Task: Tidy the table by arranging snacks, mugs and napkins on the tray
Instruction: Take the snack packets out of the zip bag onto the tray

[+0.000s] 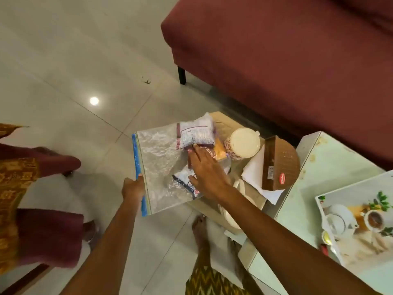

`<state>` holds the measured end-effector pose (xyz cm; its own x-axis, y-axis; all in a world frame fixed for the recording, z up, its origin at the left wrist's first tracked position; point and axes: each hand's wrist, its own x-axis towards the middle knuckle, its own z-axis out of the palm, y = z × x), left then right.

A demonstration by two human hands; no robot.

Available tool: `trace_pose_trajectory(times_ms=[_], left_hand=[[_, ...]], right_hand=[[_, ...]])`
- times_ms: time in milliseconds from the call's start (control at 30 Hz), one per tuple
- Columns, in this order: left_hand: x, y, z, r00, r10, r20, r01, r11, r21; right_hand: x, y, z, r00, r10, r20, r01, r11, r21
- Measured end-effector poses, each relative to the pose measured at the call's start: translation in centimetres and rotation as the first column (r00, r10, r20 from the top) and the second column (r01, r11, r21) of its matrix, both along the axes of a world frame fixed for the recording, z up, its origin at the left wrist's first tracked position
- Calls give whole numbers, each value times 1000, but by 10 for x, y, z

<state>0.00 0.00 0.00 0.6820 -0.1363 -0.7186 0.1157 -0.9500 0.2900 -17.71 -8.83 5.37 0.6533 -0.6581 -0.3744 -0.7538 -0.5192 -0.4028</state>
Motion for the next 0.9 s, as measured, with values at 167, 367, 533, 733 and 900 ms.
trace_pose_trajectory(times_ms=[167,367,533,733,900], left_hand=[[10,1,-1,986,146,-83,-154,983,-103],[8,-2,32,941,300,-160,-331,913,-239],[-1,-4,83,958,224,-176,-277,879,-388],[-29,-26,159,994,38,-106,-92,816,-571],[-75,-36,219,992,-128,-18,84,746,-661]], right_hand=[[7,1,-3,999,-46,-27,47,998,34],[7,3,11,993,-113,18,111,991,80],[3,8,39,971,-215,102,196,966,166],[-12,13,95,915,-283,288,248,957,151],[-38,16,156,796,-413,442,318,907,275]])
